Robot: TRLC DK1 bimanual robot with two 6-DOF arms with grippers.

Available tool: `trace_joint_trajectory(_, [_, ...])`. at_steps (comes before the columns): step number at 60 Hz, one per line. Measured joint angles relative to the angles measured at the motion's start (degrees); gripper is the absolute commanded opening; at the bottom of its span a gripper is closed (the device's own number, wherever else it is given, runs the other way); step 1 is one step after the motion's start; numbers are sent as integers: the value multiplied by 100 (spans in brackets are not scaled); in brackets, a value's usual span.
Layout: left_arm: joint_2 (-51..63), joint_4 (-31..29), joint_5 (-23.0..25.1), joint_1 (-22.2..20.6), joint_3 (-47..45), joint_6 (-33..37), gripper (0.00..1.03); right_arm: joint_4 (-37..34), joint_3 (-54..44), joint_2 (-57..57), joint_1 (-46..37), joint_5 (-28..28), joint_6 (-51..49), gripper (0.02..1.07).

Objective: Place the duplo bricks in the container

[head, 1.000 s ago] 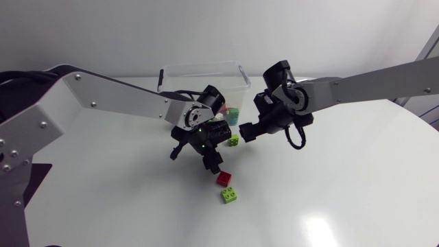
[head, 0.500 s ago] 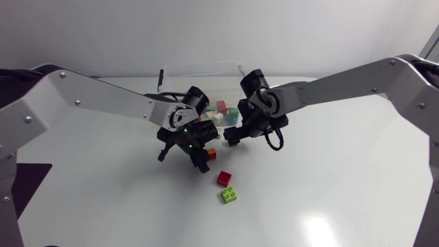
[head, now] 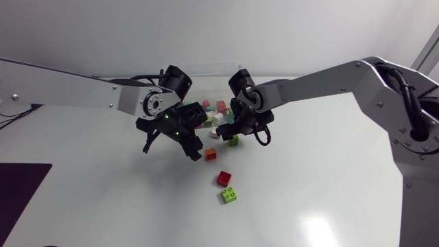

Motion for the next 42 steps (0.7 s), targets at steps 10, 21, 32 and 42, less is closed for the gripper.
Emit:
trace_joint_trajectory(10, [15,37,2,2,0,0,91,-17,22,149,28,96,90,45])
trace_joint_trajectory(21, [118,114,107,2,0,0,97,-90,52,236,20,101,107,38])
trace_joint_trajectory(32, [352,157,168,-76,0,0,98,-85,-76,111,-155,101,103,38])
trace_joint_trajectory(42, [590,164,286,-267,122,2,98,-61,-544,-457,-586,13,77,38])
